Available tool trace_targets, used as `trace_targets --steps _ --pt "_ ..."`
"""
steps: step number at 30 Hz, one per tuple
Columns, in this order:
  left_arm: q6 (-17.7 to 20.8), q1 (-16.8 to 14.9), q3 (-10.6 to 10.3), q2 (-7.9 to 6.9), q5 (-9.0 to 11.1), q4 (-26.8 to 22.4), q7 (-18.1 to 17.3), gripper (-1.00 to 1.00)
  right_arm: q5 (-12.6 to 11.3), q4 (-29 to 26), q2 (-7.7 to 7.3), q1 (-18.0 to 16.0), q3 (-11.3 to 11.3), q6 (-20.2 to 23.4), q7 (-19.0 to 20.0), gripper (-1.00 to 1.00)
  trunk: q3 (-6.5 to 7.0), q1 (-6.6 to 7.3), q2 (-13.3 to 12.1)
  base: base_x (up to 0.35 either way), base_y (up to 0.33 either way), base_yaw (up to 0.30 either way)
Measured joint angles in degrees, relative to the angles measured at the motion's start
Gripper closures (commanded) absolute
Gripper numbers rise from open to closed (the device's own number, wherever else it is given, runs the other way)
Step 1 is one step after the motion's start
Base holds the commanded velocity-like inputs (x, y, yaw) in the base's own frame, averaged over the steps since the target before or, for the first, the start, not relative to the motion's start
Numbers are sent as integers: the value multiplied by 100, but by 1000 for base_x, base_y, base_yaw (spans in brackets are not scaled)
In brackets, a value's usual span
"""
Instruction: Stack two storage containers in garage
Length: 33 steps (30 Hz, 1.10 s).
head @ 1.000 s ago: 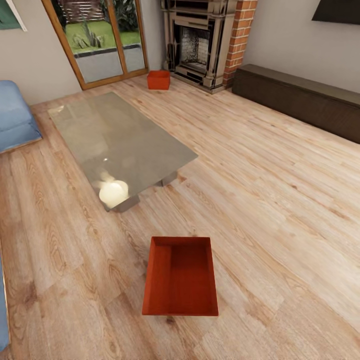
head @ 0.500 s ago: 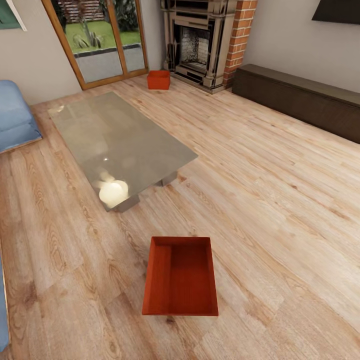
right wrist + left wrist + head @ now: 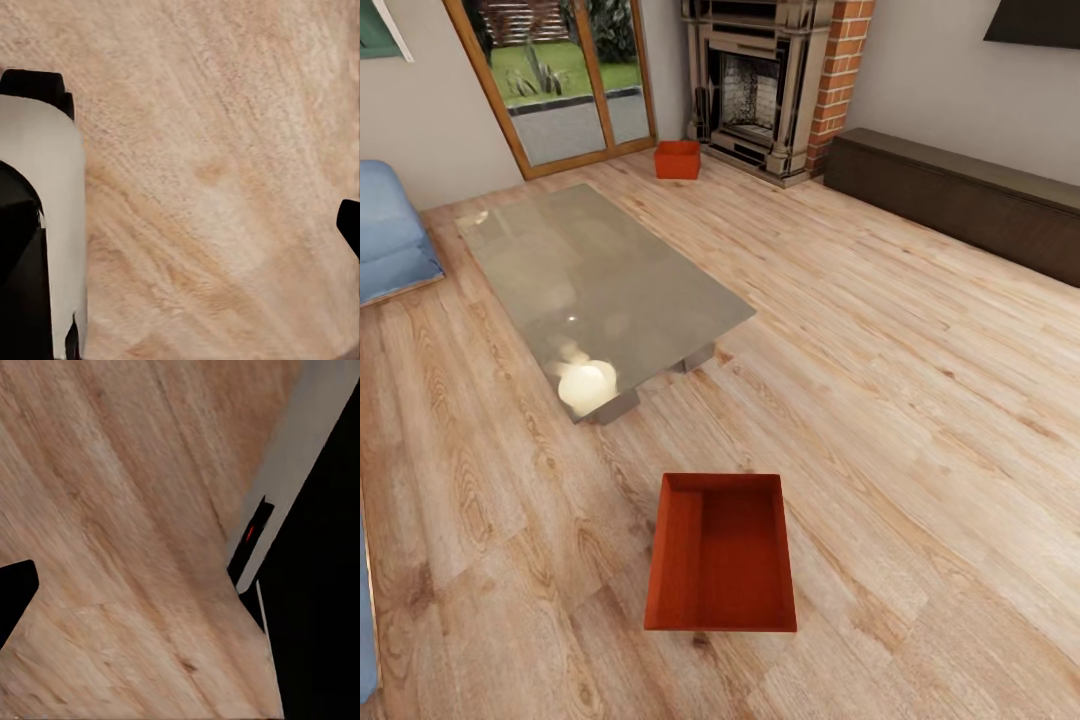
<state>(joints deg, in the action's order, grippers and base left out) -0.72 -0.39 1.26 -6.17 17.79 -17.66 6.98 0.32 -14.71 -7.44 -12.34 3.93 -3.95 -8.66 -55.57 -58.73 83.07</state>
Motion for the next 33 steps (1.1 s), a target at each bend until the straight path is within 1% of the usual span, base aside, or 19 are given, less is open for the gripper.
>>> trace_targets --steps 1,3,5,7,9,10,11,12,13,14,15,18,20,21,23,24,27,29,33 --pt "79 -33 -2 -63 7 -26 243 -100 -13 -16 11 -145 -1 56 -58 -100 0 0 0 0 0 0" --pt "197 -124 -6 -159 17 -51 472 -100 -27 -13 24 -382 -5 101 -123 -100 1 0 0 0 0 0" --pt "276 -237 -6 -211 26 -54 560 -100 -36 17 20 -559 -13 113 -149 -100 0 0 0 0 0 0" --pt "388 -502 -11 -264 35 -40 632 -100 -65 108 22 -886 -41 119 -176 -100 0 0 0 0 0 0" --pt "567 -941 -14 -300 27 15 677 -100 -107 352 50 -1404 -77 118 -193 -100 1 0 0 0 0 0" --pt "728 -1307 -14 -307 12 83 692 -100 -123 569 105 -1762 -90 115 -201 -100 1 0 0 0 0 0" --pt "851 -1778 -17 -290 -5 140 700 -100 -129 700 224 -2037 -91 115 -205 -100 1 0 0 0 0 0" --pt "919 -2227 -21 -258 -14 173 704 -100 -135 766 446 -2189 -90 113 -205 -100 1 0 0 0 0 0" --pt "947 -2465 -25 -219 -20 185 705 -100 -136 791 630 -2251 -95 111 -206 -100 1 0 0 0 0 0" --pt "964 -2649 -30 -162 -27 196 706 -100 -136 805 805 -2289 -94 94 -199 -100 1 0 0 0 0 0" --pt "971 -2749 -30 -124 -32 199 707 -100 -135 811 896 -2303 -101 76 -199 -100 0 0 0 0 0 0" --pt "988 -3107 -59 265 -105 190 724 -100 -117 848 1239 -2343 -90 -235 -197 -100 0 0 0 0 0 0" --pt "996 -3218 -81 832 -675 170 783 -100 -89 883 1378 -2351 -78 -508 -195 -100 0 0 0 0 0 0" --pt "976 -3233 -79 918 -959 176 796 -100 -87 890 1400 -2350 -77 -556 -194 -100 0 0 0 0 0 0" --pt "949 -3245 -74 1030 -1308 176 807 -100 -94 906 1420 -2350 -80 -599 -193 -100 0 0 0 0 0 0" --pt "903 -3255 -59 1165 -1601 174 811 -100 -98 944 1523 -2348 -72 -601 -165 -100 0 0 0 0 0 0" --pt "848 -3257 -42 1250 -1665 186 801 -100 -102 956 1593 -2349 -77 -621 -155 -100 0 0 0 0 0 0" --pt "668 -3258 -44 1346 -1707 182 787 -100 -123 960 1609 -2349 -81 -637 -133 -100 0 0 0 0 0 0" --pt "506 -3258 -45 1394 -1738 182 782 -100 -121 956 1601 -2349 -84 -656 -109 -100 0 0 0 0 0 0"
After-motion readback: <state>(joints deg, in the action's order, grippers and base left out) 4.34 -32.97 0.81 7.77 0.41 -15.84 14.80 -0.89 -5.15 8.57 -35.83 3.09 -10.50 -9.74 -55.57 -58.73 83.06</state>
